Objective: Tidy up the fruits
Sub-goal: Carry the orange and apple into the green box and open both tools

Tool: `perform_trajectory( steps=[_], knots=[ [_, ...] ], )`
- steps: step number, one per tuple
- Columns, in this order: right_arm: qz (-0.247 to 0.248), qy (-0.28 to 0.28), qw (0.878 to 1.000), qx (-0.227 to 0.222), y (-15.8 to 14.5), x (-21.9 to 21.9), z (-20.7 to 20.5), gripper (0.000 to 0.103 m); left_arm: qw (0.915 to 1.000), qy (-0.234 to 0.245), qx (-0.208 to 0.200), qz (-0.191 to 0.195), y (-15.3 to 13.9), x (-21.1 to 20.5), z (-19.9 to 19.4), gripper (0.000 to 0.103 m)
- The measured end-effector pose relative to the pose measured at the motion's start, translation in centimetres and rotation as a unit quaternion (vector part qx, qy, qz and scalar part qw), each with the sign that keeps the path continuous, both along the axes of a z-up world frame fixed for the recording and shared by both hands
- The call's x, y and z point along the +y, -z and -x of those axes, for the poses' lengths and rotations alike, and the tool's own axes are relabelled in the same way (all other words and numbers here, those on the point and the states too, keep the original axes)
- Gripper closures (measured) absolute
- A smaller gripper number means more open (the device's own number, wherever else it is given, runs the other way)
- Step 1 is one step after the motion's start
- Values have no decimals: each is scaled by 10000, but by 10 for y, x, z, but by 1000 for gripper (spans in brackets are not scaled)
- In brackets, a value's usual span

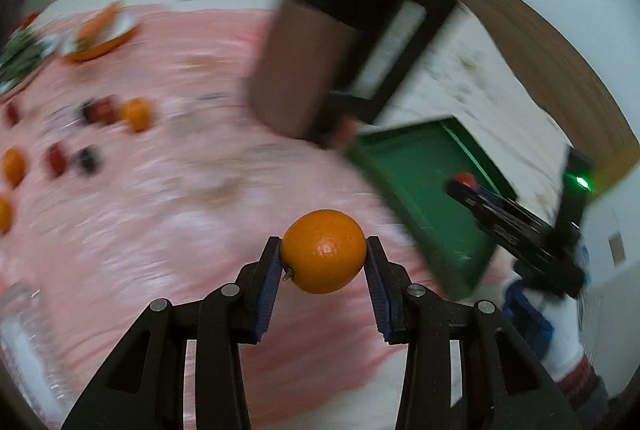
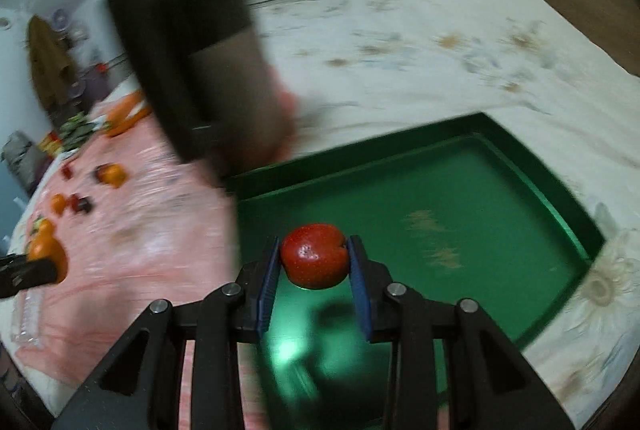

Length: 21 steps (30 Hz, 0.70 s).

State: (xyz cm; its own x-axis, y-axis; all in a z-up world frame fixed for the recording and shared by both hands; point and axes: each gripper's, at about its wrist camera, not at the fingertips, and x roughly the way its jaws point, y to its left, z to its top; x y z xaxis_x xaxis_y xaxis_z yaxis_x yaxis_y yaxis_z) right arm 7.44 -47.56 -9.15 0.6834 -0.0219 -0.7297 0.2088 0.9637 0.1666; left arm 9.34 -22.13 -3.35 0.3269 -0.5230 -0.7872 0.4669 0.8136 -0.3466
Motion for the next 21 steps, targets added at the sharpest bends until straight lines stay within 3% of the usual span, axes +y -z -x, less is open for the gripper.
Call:
perform_trajectory(
  steps=[7, 12, 17, 21],
  knots=[
    [31, 526, 9986, 108, 20, -69, 2, 78, 9954, 918, -187, -223, -5, -117, 5, 67],
    [125, 705, 9973, 156, 31, -99, 5, 78, 9884, 1372, -169, -631, 16, -180, 6, 67],
    [187, 793, 9963, 266, 42, -113, 5, 78, 9824, 1538, -157, -1045, 43, -209, 5, 67],
    [150, 838, 9960, 279, 48, -116, 9, 77, 9810, 1574, 23, -1136, 59, -209, 5, 67]
  ],
)
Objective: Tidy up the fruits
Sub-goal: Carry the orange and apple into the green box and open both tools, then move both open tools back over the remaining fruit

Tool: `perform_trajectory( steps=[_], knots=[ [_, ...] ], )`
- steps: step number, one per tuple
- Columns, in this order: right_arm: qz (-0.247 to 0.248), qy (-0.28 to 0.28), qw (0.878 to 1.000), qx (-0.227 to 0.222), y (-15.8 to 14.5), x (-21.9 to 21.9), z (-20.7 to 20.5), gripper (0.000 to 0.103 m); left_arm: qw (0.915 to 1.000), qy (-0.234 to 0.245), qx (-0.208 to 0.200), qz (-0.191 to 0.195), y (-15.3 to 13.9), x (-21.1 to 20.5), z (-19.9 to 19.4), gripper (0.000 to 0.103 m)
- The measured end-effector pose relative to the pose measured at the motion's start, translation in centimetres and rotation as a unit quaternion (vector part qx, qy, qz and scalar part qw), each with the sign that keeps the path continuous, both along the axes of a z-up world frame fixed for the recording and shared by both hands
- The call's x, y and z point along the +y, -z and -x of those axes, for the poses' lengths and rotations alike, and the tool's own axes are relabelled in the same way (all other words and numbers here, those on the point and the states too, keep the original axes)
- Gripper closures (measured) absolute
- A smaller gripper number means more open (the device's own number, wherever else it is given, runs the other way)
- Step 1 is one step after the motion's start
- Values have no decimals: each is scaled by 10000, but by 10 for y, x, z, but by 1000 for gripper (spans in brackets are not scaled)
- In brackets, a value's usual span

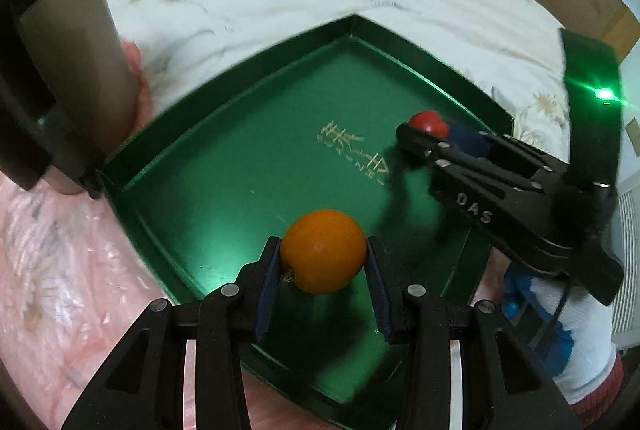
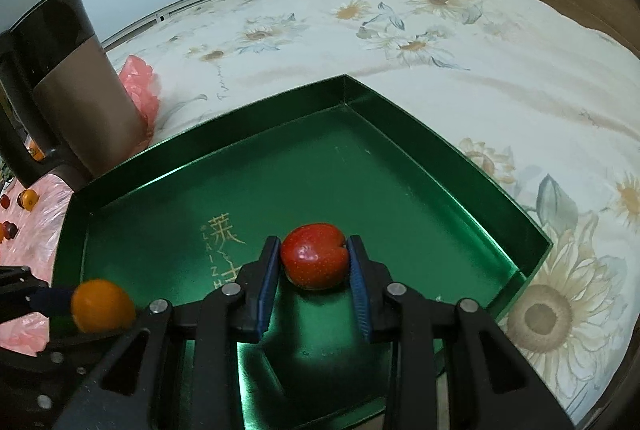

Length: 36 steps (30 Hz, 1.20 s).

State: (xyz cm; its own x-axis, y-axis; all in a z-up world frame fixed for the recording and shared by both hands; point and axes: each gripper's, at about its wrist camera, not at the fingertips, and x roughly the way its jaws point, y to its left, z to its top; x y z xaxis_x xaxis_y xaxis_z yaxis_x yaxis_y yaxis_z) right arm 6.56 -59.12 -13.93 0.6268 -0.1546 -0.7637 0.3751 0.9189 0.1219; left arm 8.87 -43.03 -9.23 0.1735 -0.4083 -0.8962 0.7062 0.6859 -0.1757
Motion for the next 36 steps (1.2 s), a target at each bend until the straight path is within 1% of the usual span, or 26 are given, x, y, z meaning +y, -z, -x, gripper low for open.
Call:
perform_trajectory(
  steps=[4, 5, 6, 7, 8, 9, 10, 12, 13, 18, 19, 23, 28, 30, 33, 36],
  knots=[
    [8, -11, 10000, 15, 0, 1, -1, 76, 10000, 18, -60, -10, 3, -1, -1, 66],
    [18, -10, 10000, 18, 0, 1, -1, 70, 10000, 25, -52, -18, 3, -2, -1, 66],
    [49, 9, 10000, 25, 0, 1, -1, 55, 10000, 21, -58, -38, 3, -1, -1, 63],
    [75, 32, 10000, 0, -1, 1, -1, 46, 10000, 14, -69, -39, 3, -2, -4, 61],
    [82, 47, 10000, -27, -2, 2, 1, 23, 10000, 8, -82, -8, 1, 0, -3, 58],
    [90, 68, 9999, -63, -5, 1, 2, 8, 9999, 0, -106, 30, -2, 1, -3, 57],
    [119, 91, 9998, -111, -8, 2, 4, 6, 9999, -15, -150, 56, -5, 3, -2, 55],
    [172, 128, 9997, -153, -14, 3, 8, 2, 9996, -35, -245, 121, -13, 5, 0, 51],
    [186, 147, 9996, -171, -17, 3, 10, 0, 9995, -21, -288, 160, -18, 6, 2, 51],
    [244, 193, 9986, -418, -40, 10, 25, 0, 9981, 45, -483, 388, -43, 20, 16, 50],
    [269, 188, 9985, -436, -43, 11, 27, 0, 9980, 44, -487, 403, -44, 19, 16, 50],
    [354, 212, 9977, -536, -59, 21, 37, 0, 9974, 13, -527, 485, -60, 36, 23, 49],
    [509, 237, 9933, -1009, -88, 47, 62, 0, 9959, -167, -749, 474, -78, 65, 31, 49],
    [354, 117, 9920, -1202, -98, 60, 69, 0, 9947, -269, -860, 492, -84, 79, 34, 49],
    [276, -80, 9916, -1260, -107, 81, 73, 0, 9929, -440, -985, 497, -90, 104, 38, 49],
    [169, -426, 9895, -1372, -115, 111, 75, 0, 9916, -624, -1013, 498, -92, 132, 39, 49]
  ],
)
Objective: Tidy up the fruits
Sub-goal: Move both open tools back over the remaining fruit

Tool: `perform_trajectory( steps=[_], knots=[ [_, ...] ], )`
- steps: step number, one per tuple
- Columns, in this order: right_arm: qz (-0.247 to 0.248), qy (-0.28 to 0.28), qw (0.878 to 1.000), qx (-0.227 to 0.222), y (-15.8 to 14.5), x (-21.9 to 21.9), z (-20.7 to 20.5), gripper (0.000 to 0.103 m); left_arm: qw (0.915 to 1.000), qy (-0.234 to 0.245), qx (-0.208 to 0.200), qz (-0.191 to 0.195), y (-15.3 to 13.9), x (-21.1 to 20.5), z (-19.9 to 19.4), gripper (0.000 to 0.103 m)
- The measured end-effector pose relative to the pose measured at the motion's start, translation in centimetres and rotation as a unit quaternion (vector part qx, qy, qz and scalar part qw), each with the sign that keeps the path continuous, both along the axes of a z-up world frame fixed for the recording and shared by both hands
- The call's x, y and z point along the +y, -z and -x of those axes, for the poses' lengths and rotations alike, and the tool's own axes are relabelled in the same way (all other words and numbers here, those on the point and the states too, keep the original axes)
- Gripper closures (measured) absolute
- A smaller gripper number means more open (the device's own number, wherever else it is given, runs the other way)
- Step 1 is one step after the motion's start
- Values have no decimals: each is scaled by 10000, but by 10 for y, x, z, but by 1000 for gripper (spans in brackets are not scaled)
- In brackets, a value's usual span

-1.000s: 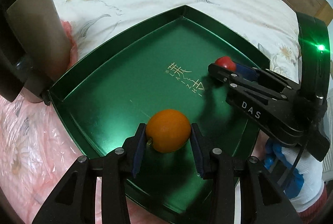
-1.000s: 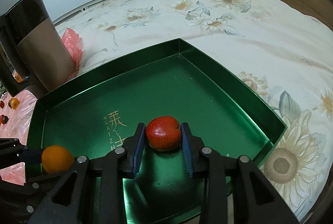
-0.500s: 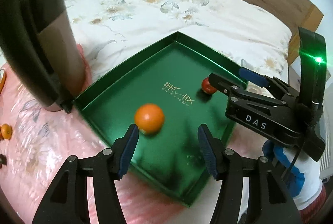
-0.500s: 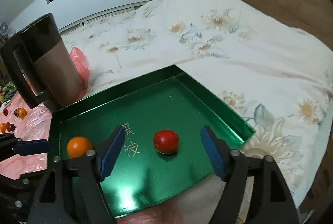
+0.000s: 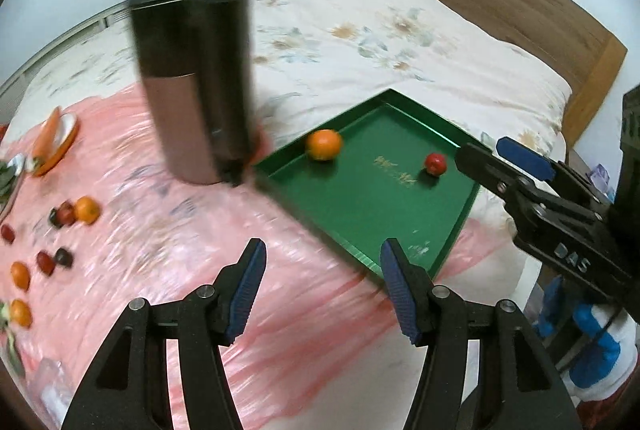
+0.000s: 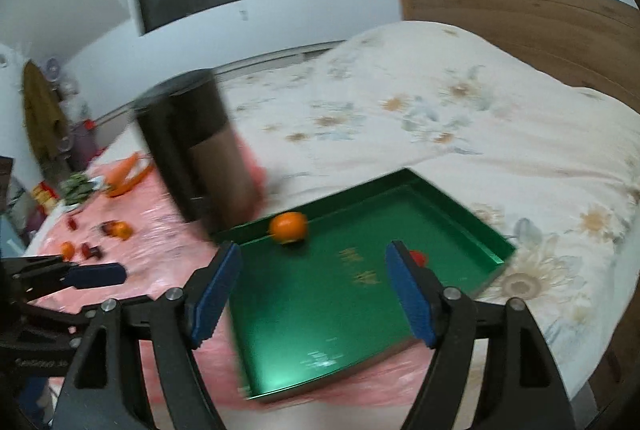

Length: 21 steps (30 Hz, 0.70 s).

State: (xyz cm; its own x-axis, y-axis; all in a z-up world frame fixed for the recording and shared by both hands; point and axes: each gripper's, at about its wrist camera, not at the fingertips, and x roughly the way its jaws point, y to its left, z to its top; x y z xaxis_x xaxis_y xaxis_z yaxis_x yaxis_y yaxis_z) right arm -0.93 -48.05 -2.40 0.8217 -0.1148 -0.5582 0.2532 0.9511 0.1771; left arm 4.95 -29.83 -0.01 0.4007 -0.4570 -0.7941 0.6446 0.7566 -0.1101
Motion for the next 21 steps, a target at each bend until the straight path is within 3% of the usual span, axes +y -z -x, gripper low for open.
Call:
perform_trajectory(
  steps=[13, 21],
  knots=[
    [-26, -1280, 9917, -84, -13, 119, -20, 0, 9957, -920, 56, 60, 4, 127, -10, 49],
    [-28, -1831, 9830, 103, -3, 174, -45, 0, 9889, -1467, 194, 119, 21, 201, -20, 47]
  ],
)
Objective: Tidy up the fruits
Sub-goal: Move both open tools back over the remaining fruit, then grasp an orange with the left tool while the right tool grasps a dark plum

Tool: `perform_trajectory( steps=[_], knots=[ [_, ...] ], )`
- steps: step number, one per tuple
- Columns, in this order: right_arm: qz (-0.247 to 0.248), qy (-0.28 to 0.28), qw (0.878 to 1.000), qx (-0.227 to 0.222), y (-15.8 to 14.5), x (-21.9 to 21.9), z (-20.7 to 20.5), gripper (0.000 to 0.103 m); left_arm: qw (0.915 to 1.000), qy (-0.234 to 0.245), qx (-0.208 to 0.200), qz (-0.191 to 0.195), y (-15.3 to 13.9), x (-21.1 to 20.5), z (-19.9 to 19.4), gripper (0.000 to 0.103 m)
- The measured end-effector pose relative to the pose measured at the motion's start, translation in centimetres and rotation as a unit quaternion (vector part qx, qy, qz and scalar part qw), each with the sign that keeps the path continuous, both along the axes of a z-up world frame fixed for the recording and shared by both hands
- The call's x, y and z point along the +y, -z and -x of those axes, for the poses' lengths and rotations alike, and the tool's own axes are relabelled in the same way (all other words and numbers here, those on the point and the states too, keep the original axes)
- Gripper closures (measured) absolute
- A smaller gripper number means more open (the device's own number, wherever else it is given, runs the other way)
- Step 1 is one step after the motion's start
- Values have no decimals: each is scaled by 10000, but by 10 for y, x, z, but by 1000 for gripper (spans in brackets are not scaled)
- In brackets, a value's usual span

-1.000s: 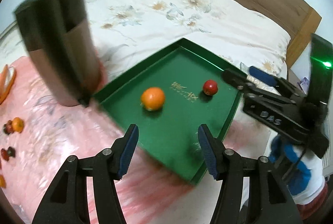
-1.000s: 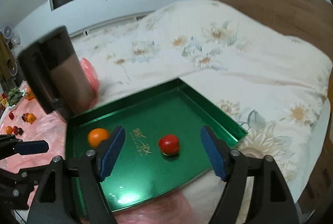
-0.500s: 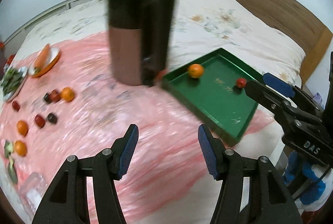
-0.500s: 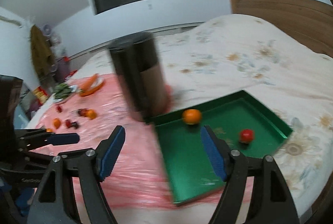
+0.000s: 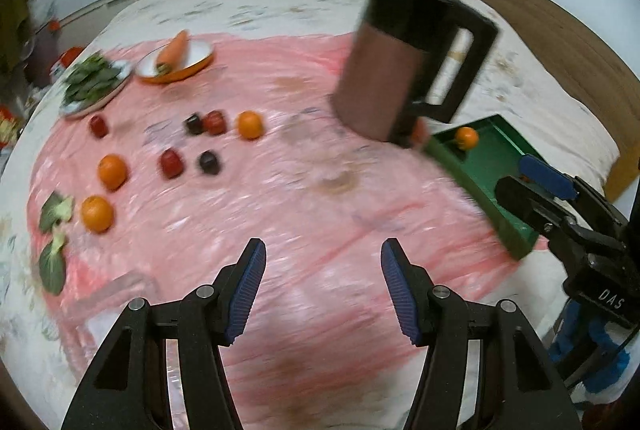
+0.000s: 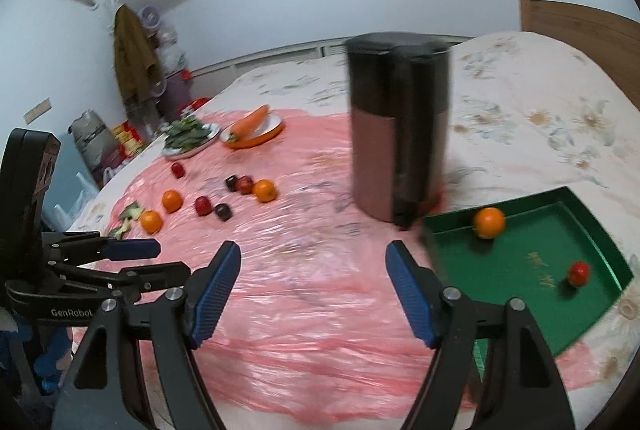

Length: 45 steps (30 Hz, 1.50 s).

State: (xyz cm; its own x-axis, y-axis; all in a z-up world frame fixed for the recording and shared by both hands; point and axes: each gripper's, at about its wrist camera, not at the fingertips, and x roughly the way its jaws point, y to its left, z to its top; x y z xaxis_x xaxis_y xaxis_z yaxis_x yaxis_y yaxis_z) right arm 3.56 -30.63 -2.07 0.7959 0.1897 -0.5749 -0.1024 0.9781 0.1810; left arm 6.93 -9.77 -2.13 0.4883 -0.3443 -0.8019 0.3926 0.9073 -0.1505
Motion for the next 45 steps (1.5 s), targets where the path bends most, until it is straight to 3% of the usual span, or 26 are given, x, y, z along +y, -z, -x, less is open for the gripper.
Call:
perform_trajectory(
  steps=[6, 28, 41, 43, 45],
  knots=[
    [-25, -273, 9996, 104, 10, 25, -21, 0, 9988, -476, 123, -18, 14, 47, -13, 45],
    [99, -1194, 9903, 701, 48, 117, -100, 0, 9859, -1644, 231, -197, 53, 159, -62, 45],
    [283, -1460, 9834, 1042, 74, 160, -169, 0, 9809, -1889, 330, -340, 79, 196, -107, 45],
    [293, -1472, 9822, 1131, 79, 164, -180, 5, 9811, -1866, 334, -378, 82, 194, -113, 45],
    [332, -1500, 9806, 1221, 84, 168, -190, 17, 9812, -1860, 341, -383, 83, 192, -119, 45]
  ],
)
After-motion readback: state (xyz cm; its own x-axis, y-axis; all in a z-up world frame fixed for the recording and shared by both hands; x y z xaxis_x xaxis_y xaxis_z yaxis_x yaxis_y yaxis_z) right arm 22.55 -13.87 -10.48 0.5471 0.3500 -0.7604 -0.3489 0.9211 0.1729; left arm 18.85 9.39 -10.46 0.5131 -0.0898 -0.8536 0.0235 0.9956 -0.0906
